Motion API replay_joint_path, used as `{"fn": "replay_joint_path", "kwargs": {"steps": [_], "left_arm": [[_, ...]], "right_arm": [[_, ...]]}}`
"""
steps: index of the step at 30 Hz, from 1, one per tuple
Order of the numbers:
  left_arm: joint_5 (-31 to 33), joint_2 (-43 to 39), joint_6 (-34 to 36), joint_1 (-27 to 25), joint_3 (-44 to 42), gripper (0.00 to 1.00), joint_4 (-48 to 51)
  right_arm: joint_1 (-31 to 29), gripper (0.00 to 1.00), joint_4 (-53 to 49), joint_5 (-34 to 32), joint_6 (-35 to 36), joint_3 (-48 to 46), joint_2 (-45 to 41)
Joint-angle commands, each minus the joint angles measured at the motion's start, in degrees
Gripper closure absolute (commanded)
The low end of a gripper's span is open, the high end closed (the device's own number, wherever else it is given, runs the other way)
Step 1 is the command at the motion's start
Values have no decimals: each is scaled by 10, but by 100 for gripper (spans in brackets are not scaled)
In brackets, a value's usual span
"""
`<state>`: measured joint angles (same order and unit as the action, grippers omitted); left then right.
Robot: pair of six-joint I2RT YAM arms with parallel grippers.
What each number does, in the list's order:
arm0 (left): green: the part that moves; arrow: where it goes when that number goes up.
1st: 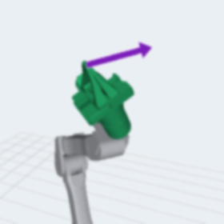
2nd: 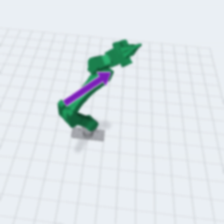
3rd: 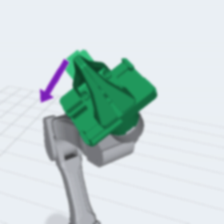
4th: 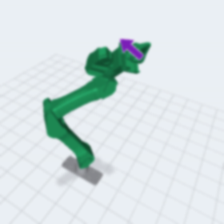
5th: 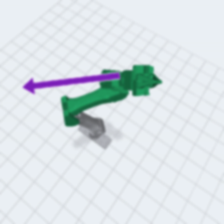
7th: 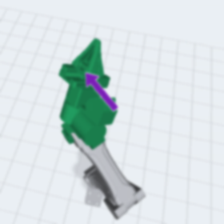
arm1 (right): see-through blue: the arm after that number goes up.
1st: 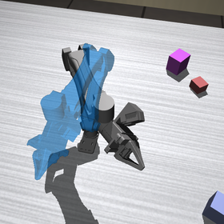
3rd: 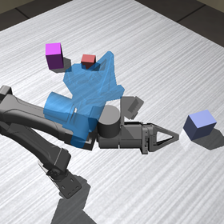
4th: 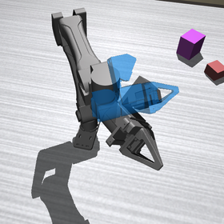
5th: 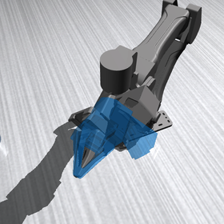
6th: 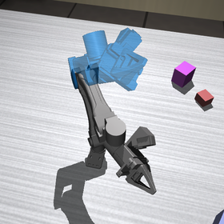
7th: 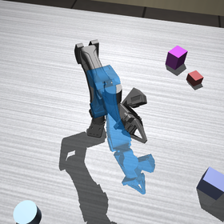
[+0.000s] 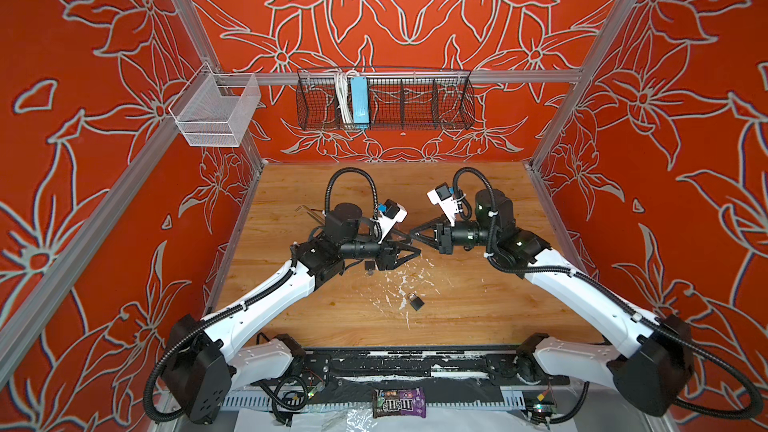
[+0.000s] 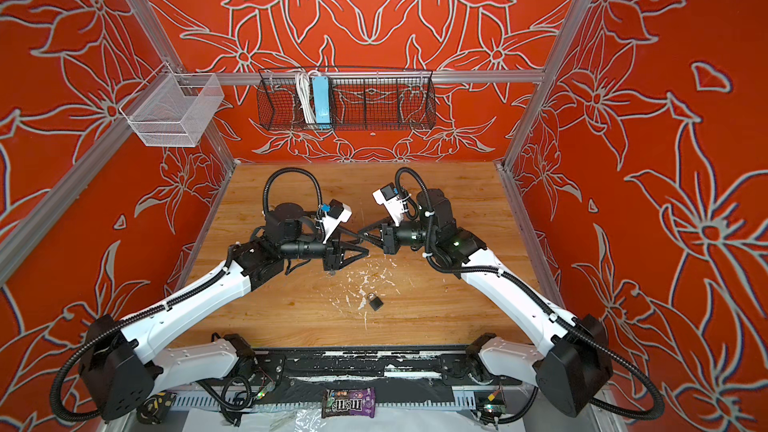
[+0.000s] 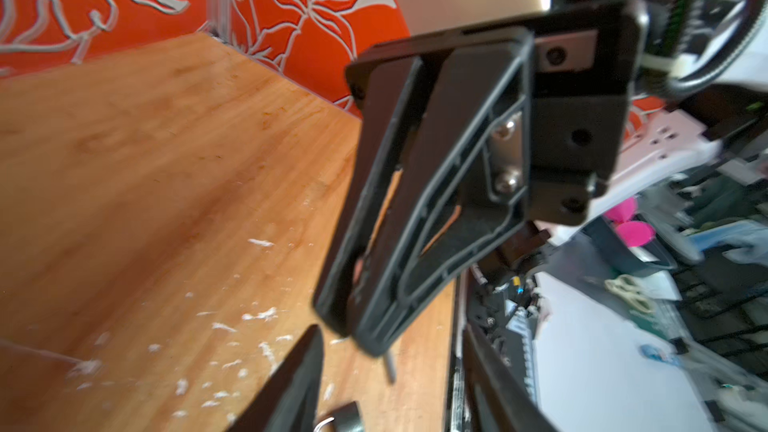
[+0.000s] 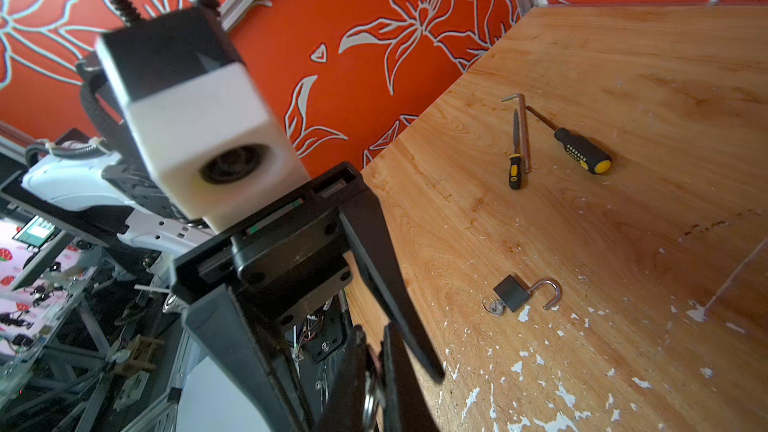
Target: Unlock with the key
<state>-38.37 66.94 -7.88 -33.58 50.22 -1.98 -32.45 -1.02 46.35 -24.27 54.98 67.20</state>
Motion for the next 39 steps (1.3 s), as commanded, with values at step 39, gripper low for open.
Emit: {"fn": "replay_joint_path", "kwargs": {"steps": [39], "left_arm": [[384,-61,-566,-85,-81,70,-277]], "right_arm": [[-143,100,320,-446,-325,-114,-15]]}}
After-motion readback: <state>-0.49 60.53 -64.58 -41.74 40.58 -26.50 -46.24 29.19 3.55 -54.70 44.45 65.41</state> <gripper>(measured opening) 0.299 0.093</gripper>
